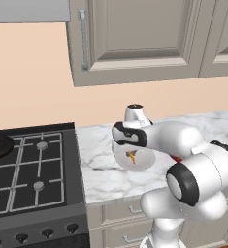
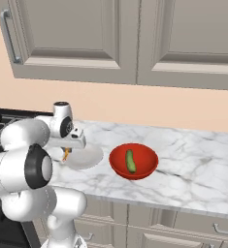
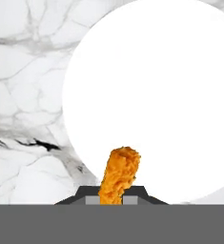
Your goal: Place the shrimp on the plate and place the cucumber on the same plate.
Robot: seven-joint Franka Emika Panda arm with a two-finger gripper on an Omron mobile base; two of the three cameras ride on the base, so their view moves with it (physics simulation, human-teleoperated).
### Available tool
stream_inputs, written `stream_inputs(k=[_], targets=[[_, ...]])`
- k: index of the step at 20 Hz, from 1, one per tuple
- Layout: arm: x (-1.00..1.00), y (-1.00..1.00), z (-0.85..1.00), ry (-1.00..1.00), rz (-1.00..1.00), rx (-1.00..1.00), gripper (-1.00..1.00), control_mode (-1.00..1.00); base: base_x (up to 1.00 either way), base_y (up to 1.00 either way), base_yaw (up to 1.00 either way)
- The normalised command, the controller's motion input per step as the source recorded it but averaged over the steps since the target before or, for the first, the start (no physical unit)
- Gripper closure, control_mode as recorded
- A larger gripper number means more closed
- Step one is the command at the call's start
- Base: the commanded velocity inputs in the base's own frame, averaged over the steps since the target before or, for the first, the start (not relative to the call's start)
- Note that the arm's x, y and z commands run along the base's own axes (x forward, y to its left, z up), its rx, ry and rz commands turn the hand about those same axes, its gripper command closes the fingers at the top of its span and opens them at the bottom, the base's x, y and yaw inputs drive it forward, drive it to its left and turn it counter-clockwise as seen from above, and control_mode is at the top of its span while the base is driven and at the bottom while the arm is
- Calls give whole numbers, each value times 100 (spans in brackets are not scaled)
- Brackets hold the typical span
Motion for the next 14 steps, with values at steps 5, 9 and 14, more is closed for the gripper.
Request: stream_inputs(k=[5, 9, 14], targets=[[30, 7, -21, 0, 0, 0, 100, -100, 0, 0, 0], [25, 7, -28, 0, 0, 0, 100, -100, 0, 0, 0], [21, 5, -27, 0, 0, 0, 100, -100, 0, 0, 0]])
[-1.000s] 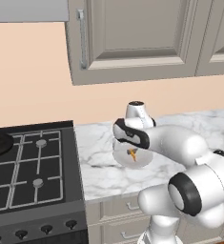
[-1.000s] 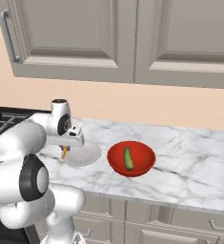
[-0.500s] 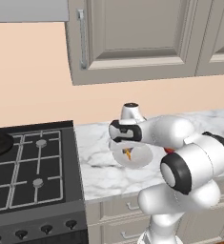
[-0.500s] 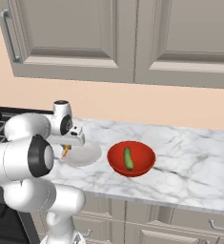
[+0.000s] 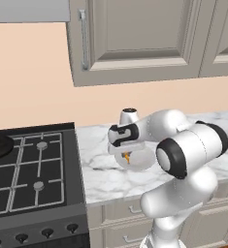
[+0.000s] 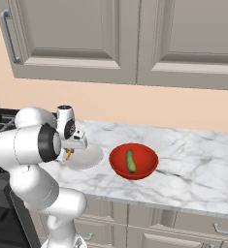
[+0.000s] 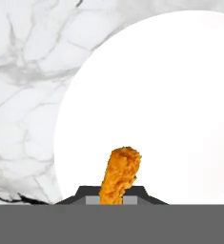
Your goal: Place the shrimp on the plate and place the cucumber on the same plate.
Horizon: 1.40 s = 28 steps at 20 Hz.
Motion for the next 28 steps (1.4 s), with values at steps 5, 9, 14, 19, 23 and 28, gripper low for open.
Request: stream_inputs(k=[5, 9, 14, 19, 23, 28], targets=[[4, 0, -5, 0, 0, 0, -100, -100, 0, 0, 0], [0, 0, 0, 0, 0, 0, -100, -100, 0, 0, 0], [0, -5, 8, 0, 0, 0, -100, -100, 0, 0, 0], [-26, -22, 41, -4, 2, 0, -100, -100, 0, 0, 0], [-58, -33, 58, -2, 0, -1, -100, -100, 0, 0, 0], [-55, -53, 46, -1, 0, -1, -100, -100, 0, 0, 0]])
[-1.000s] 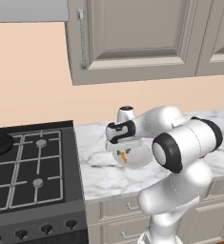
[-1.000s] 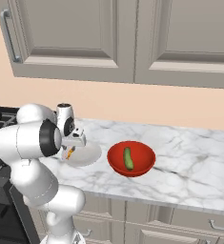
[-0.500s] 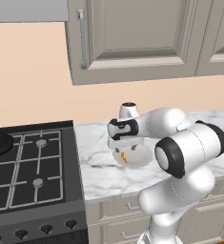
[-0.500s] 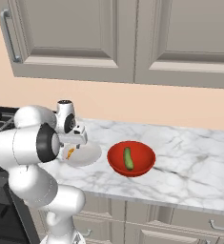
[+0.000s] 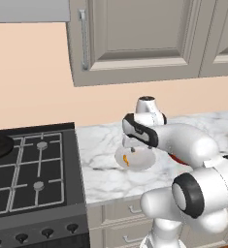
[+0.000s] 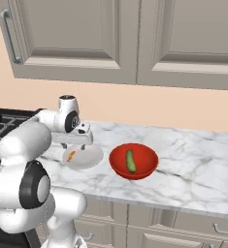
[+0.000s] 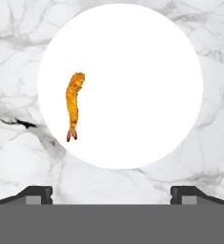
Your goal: Place the shrimp on the plate and place the cucumber on the same plate.
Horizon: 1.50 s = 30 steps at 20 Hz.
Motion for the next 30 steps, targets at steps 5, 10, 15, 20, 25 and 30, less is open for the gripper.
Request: stream_inputs(k=[5, 10, 15, 20, 25, 30], targets=[[-49, -62, 28, 0, 0, -2, -100, -100, 0, 0, 0], [-10, -71, 12, 0, 0, 0, -100, -100, 0, 0, 0], [0, -71, 14, 0, 0, 0, -100, -100, 0, 0, 0], [5, -65, 8, 0, 0, 0, -100, -100, 0, 0, 0], [31, -57, 0, 0, 1, 1, -100, -100, 0, 0, 0], [23, -50, 0, 0, 4, 2, -100, -100, 0, 0, 0]])
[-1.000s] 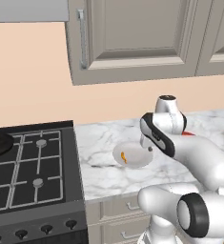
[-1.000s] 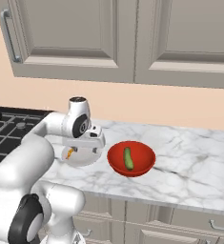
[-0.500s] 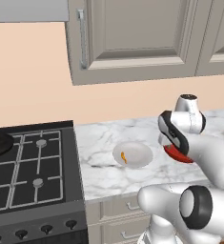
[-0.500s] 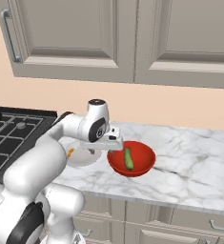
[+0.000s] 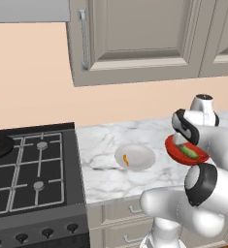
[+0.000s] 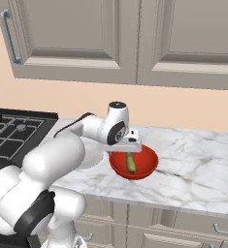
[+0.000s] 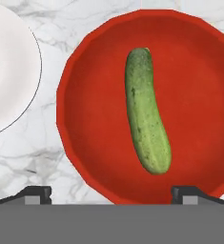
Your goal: Place the shrimp on the plate and place the cucumber on the same plate.
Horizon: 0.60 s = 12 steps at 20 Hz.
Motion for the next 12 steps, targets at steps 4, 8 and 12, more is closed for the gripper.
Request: stream_inputs(k=[4, 8, 12], targets=[[6, -32, -9, 0, 4, 5, -100, -100, 0, 0, 0], [1, -8, -28, 0, 3, 4, -100, -100, 0, 0, 0], [11, -4, -21, 0, 2, 2, -100, -100, 0, 0, 0]])
